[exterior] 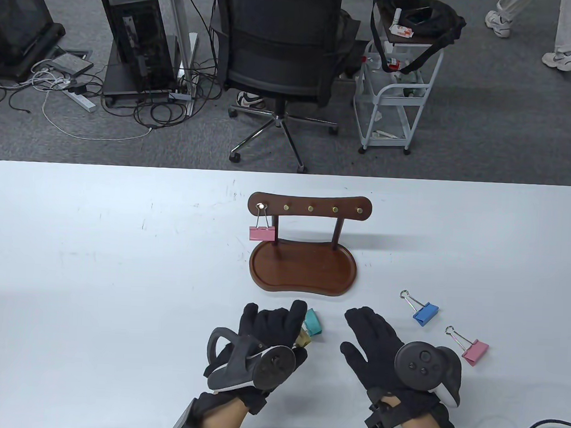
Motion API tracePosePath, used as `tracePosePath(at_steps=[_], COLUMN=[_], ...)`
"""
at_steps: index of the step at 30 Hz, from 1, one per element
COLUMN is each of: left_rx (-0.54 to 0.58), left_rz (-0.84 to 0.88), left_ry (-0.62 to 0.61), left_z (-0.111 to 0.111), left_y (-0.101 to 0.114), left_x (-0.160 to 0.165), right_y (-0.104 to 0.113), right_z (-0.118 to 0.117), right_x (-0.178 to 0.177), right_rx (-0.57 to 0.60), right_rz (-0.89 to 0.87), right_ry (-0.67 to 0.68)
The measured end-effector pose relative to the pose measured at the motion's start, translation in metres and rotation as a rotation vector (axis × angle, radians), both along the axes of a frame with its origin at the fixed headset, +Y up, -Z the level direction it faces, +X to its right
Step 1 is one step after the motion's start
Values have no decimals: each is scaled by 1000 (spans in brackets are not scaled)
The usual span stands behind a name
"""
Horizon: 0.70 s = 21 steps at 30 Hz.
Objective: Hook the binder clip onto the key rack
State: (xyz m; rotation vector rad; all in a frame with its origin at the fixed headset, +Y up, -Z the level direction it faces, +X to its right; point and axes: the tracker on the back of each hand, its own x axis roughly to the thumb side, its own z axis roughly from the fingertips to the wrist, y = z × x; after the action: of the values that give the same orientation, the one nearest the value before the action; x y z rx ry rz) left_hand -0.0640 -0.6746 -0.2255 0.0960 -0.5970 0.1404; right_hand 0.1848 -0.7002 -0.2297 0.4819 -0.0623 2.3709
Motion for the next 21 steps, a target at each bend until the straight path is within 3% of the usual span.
tracePosePath(at_steps=[6, 21], left_rx=[21, 23], left_rz=[42, 152], left_ry=[-41, -106], left_z=[10, 23], left_y=[1, 3], left_x=[-3, -9], right_y=[0, 8], right_z=[0, 13], right_x=[-6, -32], right_rx=[56, 200], right_rz=[-19, -13], right_ry=[52, 365])
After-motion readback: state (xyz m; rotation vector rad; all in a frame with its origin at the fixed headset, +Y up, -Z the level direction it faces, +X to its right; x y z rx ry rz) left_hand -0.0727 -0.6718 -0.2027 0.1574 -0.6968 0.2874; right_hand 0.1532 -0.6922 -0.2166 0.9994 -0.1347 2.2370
